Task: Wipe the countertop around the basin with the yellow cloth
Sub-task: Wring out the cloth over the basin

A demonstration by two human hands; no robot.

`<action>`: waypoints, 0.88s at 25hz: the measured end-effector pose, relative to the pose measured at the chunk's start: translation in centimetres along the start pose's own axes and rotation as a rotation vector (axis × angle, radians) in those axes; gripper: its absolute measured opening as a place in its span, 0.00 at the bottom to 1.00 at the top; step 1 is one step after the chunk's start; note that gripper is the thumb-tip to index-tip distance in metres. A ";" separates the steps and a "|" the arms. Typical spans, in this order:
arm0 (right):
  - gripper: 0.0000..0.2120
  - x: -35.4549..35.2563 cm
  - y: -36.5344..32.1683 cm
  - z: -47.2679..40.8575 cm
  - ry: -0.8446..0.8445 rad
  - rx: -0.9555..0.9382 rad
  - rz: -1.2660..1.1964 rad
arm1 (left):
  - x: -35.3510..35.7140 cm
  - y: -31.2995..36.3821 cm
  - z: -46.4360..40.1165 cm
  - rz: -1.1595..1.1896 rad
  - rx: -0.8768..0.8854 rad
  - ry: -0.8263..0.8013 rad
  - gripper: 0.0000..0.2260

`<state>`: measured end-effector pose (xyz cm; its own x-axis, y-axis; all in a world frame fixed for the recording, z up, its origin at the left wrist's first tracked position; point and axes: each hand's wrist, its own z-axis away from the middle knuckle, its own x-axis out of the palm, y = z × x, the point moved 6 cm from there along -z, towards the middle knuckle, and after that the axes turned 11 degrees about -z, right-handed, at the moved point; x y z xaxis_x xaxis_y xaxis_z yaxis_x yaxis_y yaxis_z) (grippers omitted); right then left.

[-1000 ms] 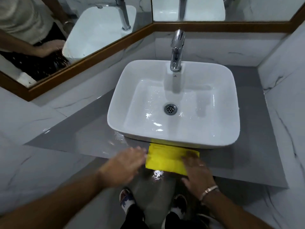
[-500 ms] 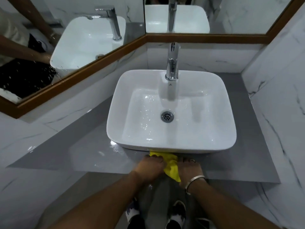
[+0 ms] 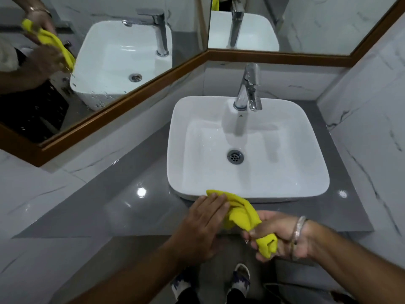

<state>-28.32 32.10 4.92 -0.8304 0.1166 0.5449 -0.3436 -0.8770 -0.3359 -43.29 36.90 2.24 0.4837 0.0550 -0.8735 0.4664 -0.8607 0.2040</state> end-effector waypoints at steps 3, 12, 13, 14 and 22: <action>0.20 2.5 -2.5 0.9 -0.107 0.086 0.105 | -1.6 -1.3 -4.5 0.011 -0.008 0.222 0.28; 0.17 -0.2 -11.5 0.2 0.078 0.408 0.474 | -0.8 -5.2 -20.4 -0.273 0.327 -0.301 0.08; 0.17 -1.4 -12.1 -0.3 0.108 0.419 0.469 | 0.4 -5.9 -21.1 -0.328 0.268 -0.539 0.06; 0.17 -2.6 -12.7 -0.8 0.132 0.435 0.481 | 1.5 -6.1 -21.6 -0.382 0.219 -0.697 0.05; 0.04 -8.3 -20.4 -6.9 0.599 -0.490 2.103 | 11.4 -6.1 -18.5 0.349 -0.463 -1.186 0.14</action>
<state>-17.47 52.26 1.94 -0.0067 -0.3728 -0.9279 0.9663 0.2365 -0.1020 -26.93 52.13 -0.75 -0.1985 -0.8108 -0.5507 0.7732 -0.4748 0.4204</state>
